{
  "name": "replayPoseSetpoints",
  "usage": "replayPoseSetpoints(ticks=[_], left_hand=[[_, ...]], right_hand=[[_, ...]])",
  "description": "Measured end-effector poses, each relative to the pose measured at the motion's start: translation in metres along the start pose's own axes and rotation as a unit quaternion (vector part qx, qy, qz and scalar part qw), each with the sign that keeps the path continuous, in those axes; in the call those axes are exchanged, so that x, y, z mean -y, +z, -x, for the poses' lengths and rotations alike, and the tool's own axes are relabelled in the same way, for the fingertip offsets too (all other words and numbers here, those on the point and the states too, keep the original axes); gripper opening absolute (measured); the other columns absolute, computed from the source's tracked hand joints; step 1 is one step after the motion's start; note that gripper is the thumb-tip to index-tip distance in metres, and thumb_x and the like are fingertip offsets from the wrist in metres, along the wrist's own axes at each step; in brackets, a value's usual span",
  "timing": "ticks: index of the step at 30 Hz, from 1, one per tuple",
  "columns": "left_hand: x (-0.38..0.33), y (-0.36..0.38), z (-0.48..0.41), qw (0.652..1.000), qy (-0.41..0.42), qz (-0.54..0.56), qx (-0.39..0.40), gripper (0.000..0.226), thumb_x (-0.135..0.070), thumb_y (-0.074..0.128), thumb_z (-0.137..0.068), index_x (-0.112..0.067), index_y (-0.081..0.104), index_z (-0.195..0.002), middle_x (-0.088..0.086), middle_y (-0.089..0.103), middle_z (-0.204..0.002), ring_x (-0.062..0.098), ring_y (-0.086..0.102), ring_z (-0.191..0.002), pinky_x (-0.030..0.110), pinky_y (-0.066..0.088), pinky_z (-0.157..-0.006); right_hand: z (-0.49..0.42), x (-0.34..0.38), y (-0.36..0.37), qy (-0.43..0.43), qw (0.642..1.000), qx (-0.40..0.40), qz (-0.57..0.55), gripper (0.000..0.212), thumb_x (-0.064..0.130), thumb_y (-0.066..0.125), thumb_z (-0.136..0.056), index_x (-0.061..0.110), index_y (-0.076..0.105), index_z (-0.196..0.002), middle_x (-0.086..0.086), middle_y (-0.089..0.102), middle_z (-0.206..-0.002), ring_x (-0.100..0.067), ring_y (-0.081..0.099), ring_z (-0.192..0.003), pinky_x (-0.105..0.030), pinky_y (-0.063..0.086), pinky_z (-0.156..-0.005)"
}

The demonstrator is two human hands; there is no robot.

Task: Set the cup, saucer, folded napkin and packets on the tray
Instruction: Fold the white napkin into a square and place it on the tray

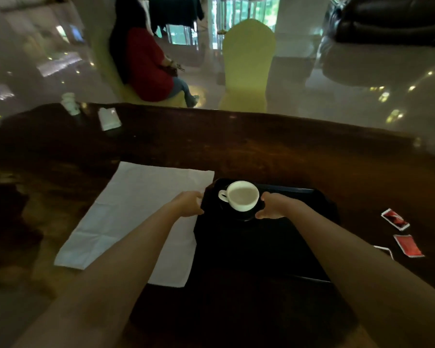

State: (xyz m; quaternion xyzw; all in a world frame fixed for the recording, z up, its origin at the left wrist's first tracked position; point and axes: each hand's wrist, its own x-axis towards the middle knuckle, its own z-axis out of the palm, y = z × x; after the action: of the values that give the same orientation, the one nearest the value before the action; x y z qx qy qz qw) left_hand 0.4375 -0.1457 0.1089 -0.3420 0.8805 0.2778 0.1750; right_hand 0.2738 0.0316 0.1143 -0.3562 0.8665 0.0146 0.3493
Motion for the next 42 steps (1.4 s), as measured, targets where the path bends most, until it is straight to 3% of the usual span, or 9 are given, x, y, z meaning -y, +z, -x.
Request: replayPoseSetpoints(ticks=[6, 11, 18, 23, 28, 32, 34, 36, 42], left_hand=[[0.049, 0.027, 0.062, 0.998, -0.060, -0.002, -0.002, 0.059, -0.026, 0.060, -0.088, -0.014, 0.036, -0.141, 0.011, 0.045, -0.141, 0.027, 0.047, -0.124, 0.033, 0.041, -0.098], [0.095, 0.049, 0.096, 0.995, -0.096, -0.003, -0.001, 0.059, -0.030, 0.059, -0.088, -0.015, 0.036, -0.140, 0.010, 0.043, -0.143, 0.028, 0.045, -0.126, 0.034, 0.039, -0.101], [0.163, 0.079, 0.108, 0.995, -0.102, 0.020, 0.004, 0.058, -0.024, 0.057, -0.090, -0.015, 0.033, -0.141, 0.009, 0.036, -0.148, 0.027, 0.037, -0.133, 0.036, 0.034, -0.107], [0.214, 0.085, 0.090, 0.998, -0.058, -0.024, 0.006, 0.063, -0.030, 0.057, -0.089, -0.019, 0.028, -0.144, 0.006, 0.027, -0.153, 0.028, 0.026, -0.138, 0.042, 0.027, -0.114], [0.254, 0.087, 0.072, 0.991, 0.039, -0.129, 0.002, 0.059, -0.035, 0.057, -0.087, -0.022, 0.032, -0.139, 0.004, 0.027, -0.149, 0.027, 0.025, -0.136, 0.043, 0.029, -0.111], [0.288, 0.092, 0.068, 0.962, 0.158, -0.214, -0.053, 0.045, -0.022, 0.053, -0.087, -0.017, 0.042, -0.130, 0.005, 0.044, -0.137, 0.027, 0.043, -0.125, 0.040, 0.040, -0.100], [0.308, 0.095, 0.065, 0.938, 0.222, -0.245, -0.100, 0.035, -0.014, 0.051, -0.079, -0.017, 0.056, -0.114, 0.004, 0.063, -0.113, 0.024, 0.062, -0.099, 0.033, 0.053, -0.080], [0.327, 0.093, 0.064, 0.926, 0.252, -0.250, -0.128, 0.028, -0.017, 0.055, -0.071, -0.020, 0.058, -0.099, 0.000, 0.068, -0.091, 0.018, 0.066, -0.078, 0.026, 0.055, -0.064], [0.375, 0.059, 0.065, 0.946, 0.183, -0.174, -0.204, 0.031, -0.010, 0.077, -0.058, -0.018, 0.066, -0.086, 0.000, 0.068, -0.082, 0.019, 0.065, -0.070, 0.029, 0.055, -0.061]], right_hand=[[0.016, 0.046, 0.030, -0.064, 0.995, 0.012, 0.073, 0.062, 0.039, 0.059, -0.087, 0.004, 0.038, -0.134, -0.014, 0.051, -0.122, -0.027, 0.050, -0.106, -0.030, 0.044, -0.076], [0.034, 0.079, 0.069, -0.138, 0.983, -0.007, 0.123, 0.072, 0.041, 0.055, -0.090, 0.011, 0.021, -0.146, -0.017, 0.033, -0.144, -0.036, 0.035, -0.131, -0.043, 0.039, -0.104], [0.040, 0.131, 0.140, -0.270, 0.954, -0.004, 0.128, 0.056, 0.036, 0.052, -0.092, 0.013, 0.035, -0.140, -0.009, 0.037, -0.143, -0.029, 0.030, -0.133, -0.040, 0.037, -0.106], [0.016, 0.170, 0.191, -0.241, 0.953, 0.019, 0.180, 0.058, 0.038, 0.052, -0.090, 0.012, 0.034, -0.139, -0.011, 0.038, -0.140, -0.030, 0.034, -0.128, -0.040, 0.039, -0.102], [0.001, 0.210, 0.216, -0.132, 0.973, -0.018, 0.190, 0.055, 0.031, 0.063, -0.081, 0.012, 0.040, -0.127, -0.010, 0.041, -0.126, -0.029, 0.042, -0.114, -0.037, 0.045, -0.089], [0.000, 0.237, 0.241, -0.094, 0.966, -0.146, 0.190, 0.043, 0.010, 0.089, -0.039, 0.011, 0.062, -0.073, -0.009, 0.058, -0.073, -0.024, 0.057, -0.062, -0.032, 0.048, -0.044], [-0.005, 0.241, 0.247, -0.080, 0.966, -0.182, 0.166, 0.041, 0.001, 0.087, -0.032, 0.010, 0.059, -0.060, -0.008, 0.054, -0.057, -0.023, 0.053, -0.048, -0.029, 0.041, -0.035], [-0.007, 0.242, 0.241, -0.069, 0.966, -0.209, 0.137, 0.037, -0.003, 0.085, -0.038, 0.011, 0.057, -0.058, -0.006, 0.054, -0.054, -0.021, 0.053, -0.046, -0.028, 0.041, -0.035], [-0.002, 0.248, 0.214, -0.066, 0.954, -0.278, -0.092, 0.006, 0.004, 0.057, -0.087, 0.007, 0.055, -0.082, -0.002, 0.052, -0.075, -0.017, 0.051, -0.064, -0.025, 0.040, -0.060]])
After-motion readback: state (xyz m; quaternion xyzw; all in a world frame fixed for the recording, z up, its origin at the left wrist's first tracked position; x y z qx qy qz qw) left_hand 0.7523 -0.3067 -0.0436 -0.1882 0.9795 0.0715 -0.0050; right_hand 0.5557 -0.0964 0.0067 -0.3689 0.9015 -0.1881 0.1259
